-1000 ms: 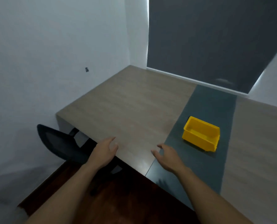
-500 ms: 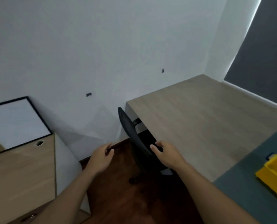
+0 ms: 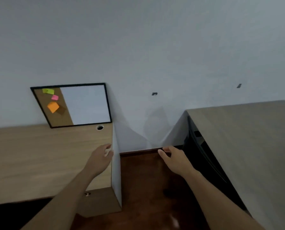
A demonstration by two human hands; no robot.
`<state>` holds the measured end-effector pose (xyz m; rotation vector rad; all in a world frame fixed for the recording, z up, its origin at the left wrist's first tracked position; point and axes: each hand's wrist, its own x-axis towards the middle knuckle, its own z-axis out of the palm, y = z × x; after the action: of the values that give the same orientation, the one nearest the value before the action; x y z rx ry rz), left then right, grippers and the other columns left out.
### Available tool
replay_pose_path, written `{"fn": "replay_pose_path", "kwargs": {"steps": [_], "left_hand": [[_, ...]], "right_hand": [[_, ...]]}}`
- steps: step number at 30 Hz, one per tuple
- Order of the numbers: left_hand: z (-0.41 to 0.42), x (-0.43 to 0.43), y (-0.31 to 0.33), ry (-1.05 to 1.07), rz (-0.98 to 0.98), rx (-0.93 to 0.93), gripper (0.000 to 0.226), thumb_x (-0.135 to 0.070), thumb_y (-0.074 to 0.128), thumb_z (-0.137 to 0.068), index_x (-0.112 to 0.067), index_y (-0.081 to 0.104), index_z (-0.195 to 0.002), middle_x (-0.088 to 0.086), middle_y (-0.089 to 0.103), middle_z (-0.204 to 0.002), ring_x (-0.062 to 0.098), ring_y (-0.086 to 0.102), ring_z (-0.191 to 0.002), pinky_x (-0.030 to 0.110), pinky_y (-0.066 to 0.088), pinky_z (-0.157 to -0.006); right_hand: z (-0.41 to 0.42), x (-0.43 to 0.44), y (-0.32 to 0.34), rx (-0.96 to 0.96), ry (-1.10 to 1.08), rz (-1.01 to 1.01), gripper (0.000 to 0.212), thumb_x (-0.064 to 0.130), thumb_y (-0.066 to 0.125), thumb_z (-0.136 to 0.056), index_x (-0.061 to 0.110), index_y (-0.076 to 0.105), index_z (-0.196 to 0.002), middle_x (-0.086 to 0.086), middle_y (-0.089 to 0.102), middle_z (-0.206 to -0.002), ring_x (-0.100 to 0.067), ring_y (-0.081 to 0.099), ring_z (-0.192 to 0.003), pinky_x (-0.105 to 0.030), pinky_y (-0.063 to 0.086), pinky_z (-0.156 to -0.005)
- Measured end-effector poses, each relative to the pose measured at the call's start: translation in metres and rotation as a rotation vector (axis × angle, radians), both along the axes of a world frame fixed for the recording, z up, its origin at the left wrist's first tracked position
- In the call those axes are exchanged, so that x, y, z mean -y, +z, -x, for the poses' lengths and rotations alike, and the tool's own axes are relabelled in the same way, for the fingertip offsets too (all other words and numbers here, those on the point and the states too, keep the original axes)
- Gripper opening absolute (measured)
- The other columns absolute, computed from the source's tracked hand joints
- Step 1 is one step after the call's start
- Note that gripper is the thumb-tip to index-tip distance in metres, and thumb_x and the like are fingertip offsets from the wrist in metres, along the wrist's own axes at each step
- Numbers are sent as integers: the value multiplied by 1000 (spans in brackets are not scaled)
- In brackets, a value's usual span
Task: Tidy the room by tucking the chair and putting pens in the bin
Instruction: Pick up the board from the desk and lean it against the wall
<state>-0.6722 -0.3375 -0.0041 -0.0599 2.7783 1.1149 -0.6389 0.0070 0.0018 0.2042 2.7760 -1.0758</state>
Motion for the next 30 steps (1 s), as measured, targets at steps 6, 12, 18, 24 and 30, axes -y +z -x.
{"fn": "replay_pose_path", "kwargs": {"steps": [6,12,18,24,30], "left_hand": [[6,107,-5,160,-11,15,45,-27,57,-109,-12,58,-151,5,59,-154,27,63,-134,33,45,-107],[24,186,-5,307,-41,9,41,-25,59,-108,-12,62,-147,6,64,-148,26,66,-125,29,44,-99],[65,248,-3,411,-58,-9,39,-27,59,-108,-17,65,-145,2,66,-146,16,64,-111,29,44,-97],[142,299,-3,519,-26,-8,38,-26,58,-108,-15,65,-144,6,66,-145,24,69,-120,31,47,-95],[239,334,-1,608,-63,20,38,-26,59,-108,-14,66,-143,7,68,-142,26,68,-121,33,47,-98]], "right_hand": [[46,94,-9,2,104,6,55,62,54,-101,20,65,-135,6,69,-134,-12,63,-124,-25,48,-99],[107,155,-15,14,186,-11,46,55,55,-103,22,64,-134,4,68,-135,-16,63,-124,-36,52,-106],[189,208,-19,30,211,15,47,58,54,-103,23,64,-134,3,67,-136,-15,62,-121,-31,49,-99],[295,255,-22,57,236,51,47,52,55,-105,18,61,-138,-3,67,-136,-12,58,-110,-28,45,-95],[404,289,-26,83,243,87,55,50,55,-105,14,55,-145,-7,63,-143,-19,60,-115,-32,48,-97]]}}
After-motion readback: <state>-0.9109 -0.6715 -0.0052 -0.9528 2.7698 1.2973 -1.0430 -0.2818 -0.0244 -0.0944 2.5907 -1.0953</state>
